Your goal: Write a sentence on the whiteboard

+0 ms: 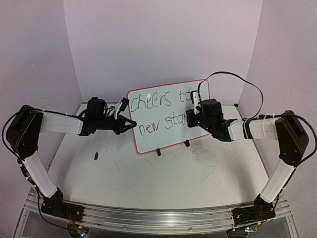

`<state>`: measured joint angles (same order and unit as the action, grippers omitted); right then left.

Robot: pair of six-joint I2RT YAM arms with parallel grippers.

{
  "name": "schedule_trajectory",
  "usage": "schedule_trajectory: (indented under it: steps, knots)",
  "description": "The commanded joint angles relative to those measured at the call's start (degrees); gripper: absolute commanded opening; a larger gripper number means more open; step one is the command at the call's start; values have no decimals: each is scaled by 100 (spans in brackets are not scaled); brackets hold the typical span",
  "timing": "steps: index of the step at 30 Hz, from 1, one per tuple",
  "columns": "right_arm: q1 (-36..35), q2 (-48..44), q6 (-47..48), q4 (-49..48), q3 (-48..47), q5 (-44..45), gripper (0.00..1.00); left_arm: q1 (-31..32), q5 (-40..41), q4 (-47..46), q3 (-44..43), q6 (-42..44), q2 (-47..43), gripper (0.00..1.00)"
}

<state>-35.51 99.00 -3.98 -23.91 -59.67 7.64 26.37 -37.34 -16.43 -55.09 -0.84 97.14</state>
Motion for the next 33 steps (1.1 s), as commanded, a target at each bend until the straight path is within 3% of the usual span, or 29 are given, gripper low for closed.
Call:
schedule_trajectory:
  steps: [1, 13, 26, 30, 33]
  knots:
    - [11, -32, -224, 44, 156, -23, 0, -80, 877, 69, -200, 604, 56, 0]
    - [8, 103, -283, -55, 67, -95, 0, -79, 838, 75, -228, 594, 83, 0]
    - [14, 85, -120, -315, -308, 404, 0, -80, 859, 78, -212, 612, 88, 0]
    - [25, -37, -182, -336, -166, 868, 0, -75, 870, 78, -199, 619, 77, 0]
    - [26, -384, -269, -372, 168, 700, 0, -82, 894, 78, -189, 620, 83, 0]
